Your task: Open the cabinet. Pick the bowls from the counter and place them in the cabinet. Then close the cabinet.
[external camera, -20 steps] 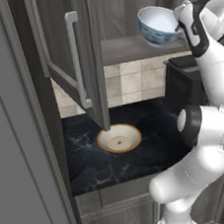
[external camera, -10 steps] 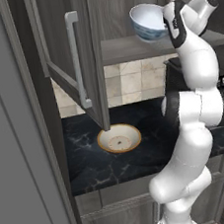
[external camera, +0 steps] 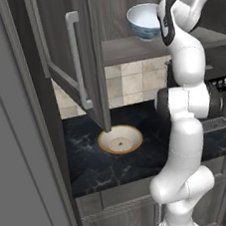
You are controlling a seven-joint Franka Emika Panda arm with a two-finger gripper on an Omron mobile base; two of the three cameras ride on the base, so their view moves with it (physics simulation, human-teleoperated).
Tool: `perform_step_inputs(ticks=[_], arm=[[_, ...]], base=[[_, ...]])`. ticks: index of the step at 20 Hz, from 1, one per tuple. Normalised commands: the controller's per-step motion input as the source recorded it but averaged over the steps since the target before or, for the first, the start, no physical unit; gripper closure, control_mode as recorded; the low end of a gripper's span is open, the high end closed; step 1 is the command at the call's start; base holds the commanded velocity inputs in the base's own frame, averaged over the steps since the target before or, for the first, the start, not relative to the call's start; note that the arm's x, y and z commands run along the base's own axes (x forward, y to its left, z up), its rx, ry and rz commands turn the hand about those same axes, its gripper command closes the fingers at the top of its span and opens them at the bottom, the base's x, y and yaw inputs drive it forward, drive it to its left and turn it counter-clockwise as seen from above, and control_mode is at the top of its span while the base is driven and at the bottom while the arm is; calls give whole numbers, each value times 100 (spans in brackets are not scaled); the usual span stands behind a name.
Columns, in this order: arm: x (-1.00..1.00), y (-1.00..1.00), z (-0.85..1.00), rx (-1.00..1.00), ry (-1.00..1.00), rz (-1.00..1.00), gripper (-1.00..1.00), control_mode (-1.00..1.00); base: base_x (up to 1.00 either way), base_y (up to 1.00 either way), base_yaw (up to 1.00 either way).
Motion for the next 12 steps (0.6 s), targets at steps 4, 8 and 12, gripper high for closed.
perform_step_inputs(ticks=[4,8,12], arm=[[0,0,0,0,0,0,-100,-100],[0,0,0,0,0,0,-100,-100],[0,0,0,0,0,0,-100,-100]], base=[[0,0,0],[0,0,0],[0,0,0]])
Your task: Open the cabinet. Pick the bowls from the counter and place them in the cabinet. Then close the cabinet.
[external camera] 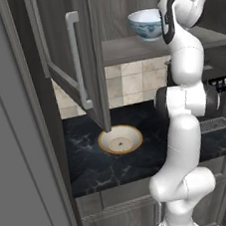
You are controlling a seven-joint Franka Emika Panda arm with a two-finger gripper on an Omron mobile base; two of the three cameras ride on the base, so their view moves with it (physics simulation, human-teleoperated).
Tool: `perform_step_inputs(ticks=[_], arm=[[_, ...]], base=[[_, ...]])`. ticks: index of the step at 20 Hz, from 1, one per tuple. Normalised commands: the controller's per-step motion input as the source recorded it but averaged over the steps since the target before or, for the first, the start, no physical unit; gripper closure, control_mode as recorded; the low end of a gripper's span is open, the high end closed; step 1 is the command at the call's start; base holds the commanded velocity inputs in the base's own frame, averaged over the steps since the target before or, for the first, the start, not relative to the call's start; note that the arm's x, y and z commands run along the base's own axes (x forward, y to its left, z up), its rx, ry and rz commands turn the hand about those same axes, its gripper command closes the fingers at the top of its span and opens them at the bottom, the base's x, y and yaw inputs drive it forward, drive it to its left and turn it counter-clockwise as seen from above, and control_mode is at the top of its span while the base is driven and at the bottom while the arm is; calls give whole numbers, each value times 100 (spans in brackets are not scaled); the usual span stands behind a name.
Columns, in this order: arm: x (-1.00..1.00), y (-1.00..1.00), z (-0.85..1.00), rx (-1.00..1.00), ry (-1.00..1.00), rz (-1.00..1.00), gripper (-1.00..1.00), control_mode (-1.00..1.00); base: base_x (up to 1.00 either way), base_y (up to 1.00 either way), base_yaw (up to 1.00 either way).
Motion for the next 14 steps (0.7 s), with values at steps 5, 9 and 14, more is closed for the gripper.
perform_step_inputs(ticks=[5,9,14], arm=[[-17,0,6,1,-11,0,-100,-100],[-35,0,27,5,-25,0,-100,-100],[-66,-6,20,4,-31,0,-100,-100]], base=[[0,0,0],[0,0,0],[0,0,0]])
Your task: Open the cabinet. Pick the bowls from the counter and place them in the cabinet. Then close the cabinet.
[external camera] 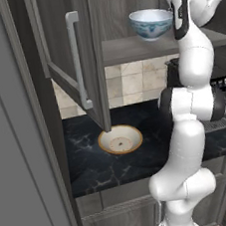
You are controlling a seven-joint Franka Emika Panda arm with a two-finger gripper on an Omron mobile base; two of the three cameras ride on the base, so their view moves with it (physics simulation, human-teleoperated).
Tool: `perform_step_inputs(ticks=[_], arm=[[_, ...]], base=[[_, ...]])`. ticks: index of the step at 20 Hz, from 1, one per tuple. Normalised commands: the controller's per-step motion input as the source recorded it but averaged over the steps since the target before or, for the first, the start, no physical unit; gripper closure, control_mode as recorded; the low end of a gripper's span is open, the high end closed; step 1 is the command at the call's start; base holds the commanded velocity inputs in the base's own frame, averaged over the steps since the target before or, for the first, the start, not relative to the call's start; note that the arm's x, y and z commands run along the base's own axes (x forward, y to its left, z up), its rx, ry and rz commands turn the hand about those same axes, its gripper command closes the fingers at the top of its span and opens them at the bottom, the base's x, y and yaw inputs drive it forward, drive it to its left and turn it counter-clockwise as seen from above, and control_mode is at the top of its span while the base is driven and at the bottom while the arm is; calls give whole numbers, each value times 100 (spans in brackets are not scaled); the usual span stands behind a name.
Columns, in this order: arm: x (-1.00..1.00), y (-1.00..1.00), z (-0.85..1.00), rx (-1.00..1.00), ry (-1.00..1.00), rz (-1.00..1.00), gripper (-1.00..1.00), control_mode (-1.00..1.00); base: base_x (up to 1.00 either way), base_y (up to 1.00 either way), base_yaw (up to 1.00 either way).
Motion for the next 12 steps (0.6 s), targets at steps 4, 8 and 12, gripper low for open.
perform_step_inputs(ticks=[4,8,12], arm=[[-100,-5,0,0,-33,1,-100,-100],[-100,-13,0,0,-43,7,-100,-100],[-100,-15,0,3,-46,9,-100,-100]], base=[[0,0,0],[0,0,0],[0,0,0]])
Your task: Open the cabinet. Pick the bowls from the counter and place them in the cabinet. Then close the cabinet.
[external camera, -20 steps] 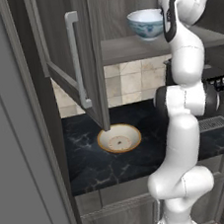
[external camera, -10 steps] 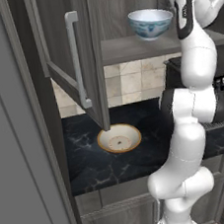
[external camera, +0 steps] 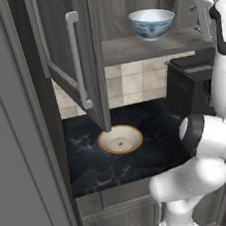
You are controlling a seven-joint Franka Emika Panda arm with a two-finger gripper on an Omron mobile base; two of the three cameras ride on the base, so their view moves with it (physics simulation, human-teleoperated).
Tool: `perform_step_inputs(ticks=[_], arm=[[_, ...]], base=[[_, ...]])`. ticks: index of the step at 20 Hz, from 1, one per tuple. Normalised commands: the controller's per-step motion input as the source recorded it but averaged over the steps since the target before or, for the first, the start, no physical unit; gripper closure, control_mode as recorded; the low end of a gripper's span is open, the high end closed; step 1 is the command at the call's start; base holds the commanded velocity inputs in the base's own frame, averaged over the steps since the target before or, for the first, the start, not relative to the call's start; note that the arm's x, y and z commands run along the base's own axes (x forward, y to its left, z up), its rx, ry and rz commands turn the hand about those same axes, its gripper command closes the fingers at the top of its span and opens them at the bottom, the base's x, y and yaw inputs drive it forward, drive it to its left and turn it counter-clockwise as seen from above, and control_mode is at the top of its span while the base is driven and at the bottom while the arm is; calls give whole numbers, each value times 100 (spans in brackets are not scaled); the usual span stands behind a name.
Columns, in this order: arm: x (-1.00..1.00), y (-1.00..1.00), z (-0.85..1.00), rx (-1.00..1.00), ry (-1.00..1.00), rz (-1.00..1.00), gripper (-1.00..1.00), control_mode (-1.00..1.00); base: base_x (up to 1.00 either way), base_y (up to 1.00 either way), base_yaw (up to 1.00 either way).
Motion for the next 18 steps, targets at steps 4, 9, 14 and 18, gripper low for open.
perform_step_inputs(ticks=[4,9,14,18], arm=[[-100,-6,-7,-2,-28,13,-100,-100],[-100,1,-28,-13,-5,20,-100,-100],[-100,30,-40,-28,7,25,-100,-100],[-100,51,-72,-33,4,23,-100,-100]], base=[[0,0,0],[0,0,0],[0,0,0],[0,0,0]])
